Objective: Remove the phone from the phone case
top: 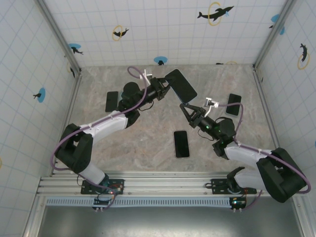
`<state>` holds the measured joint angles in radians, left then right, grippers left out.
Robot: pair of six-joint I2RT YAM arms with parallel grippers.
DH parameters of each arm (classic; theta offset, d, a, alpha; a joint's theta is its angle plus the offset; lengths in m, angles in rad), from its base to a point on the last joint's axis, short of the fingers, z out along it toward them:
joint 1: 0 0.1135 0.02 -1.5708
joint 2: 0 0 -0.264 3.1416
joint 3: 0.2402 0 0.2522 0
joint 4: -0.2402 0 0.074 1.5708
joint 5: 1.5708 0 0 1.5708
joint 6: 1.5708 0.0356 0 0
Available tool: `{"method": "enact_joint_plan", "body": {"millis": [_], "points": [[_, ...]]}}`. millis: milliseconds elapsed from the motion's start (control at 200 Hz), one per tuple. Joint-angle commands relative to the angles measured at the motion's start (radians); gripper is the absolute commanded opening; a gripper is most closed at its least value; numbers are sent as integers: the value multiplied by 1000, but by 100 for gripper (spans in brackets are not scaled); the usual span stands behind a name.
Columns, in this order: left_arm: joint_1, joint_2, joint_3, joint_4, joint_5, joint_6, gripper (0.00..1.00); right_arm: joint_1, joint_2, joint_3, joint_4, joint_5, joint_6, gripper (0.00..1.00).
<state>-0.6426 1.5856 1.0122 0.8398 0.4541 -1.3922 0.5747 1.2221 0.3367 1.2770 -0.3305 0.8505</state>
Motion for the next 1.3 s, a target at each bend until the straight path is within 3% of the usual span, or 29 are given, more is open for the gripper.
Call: {"method": "enact_joint_plan", "body": {"millis": [0,250,440,606,751,901,1121,1296], "points": [[-54,-74,34,125,85,-78,0,-20,2,27,-219,75,-152,6],[-60,-99,31,32,87,16,0,-57,-12,22,-184,36,-123,7],[-40,-111,90,-215,123,268,0,-96,-57,34,-178,-45,-121,28],[6,-107,152,-377,211,444,0,-138,-86,37,-218,-218,-195,44],[53,-111,224,-557,292,677,0,-157,-112,87,-438,-367,-427,56],[113,-127,223,-638,454,890,0,-161,-134,139,-635,-457,-671,63],[150,-131,260,-805,595,1167,1,-159,-84,215,-776,-586,-878,64],[168,-140,250,-815,656,1204,0,-159,8,300,-870,-715,-993,60]]}}
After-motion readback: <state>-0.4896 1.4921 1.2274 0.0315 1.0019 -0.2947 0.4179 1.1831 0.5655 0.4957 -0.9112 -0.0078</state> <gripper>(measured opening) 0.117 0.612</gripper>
